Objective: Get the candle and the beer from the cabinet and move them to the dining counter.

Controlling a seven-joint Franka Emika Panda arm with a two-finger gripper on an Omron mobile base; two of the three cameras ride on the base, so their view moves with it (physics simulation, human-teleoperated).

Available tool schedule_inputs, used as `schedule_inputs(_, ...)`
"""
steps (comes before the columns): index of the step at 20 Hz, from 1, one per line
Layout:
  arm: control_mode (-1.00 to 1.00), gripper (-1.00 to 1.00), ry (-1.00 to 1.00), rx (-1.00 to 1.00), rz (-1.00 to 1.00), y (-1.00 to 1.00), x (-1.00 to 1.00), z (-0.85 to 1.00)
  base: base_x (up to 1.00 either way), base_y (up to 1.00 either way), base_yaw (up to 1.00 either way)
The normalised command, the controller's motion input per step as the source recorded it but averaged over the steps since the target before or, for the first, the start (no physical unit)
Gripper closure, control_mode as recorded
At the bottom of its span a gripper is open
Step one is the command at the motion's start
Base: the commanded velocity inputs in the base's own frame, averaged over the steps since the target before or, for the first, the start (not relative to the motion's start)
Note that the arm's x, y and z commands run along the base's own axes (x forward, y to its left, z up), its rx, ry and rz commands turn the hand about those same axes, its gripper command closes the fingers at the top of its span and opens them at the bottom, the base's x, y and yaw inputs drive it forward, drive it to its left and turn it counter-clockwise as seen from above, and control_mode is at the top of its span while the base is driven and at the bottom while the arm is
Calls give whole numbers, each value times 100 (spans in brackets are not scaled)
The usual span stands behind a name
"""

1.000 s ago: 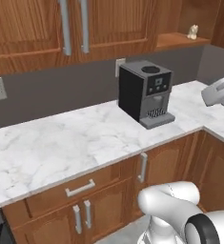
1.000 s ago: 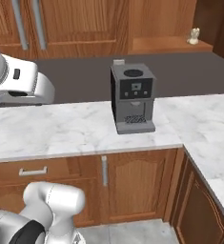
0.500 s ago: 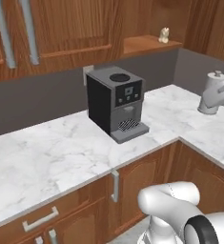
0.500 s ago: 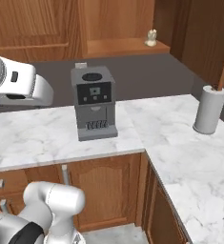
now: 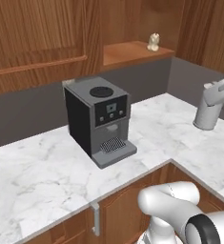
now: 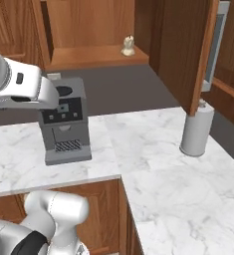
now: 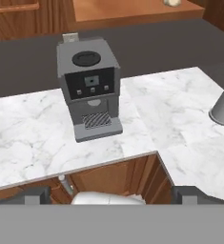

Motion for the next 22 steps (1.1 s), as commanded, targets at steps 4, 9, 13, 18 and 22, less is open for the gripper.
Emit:
schedule_inputs(4,100,-100,0,0,0,0,0,0,44,0,-1)
schedule_inputs(9,100,-100,0,0,0,0,0,0,48,-6,0)
schedule_inputs(13,100,-100,0,0,0,0,0,0,50,-25,0)
schedule_inputs(18,100,-100,0,0,0,0,0,0,34,-58,0)
schedule_inputs(22,100,-100,0,0,0,0,0,0,36,-69,0)
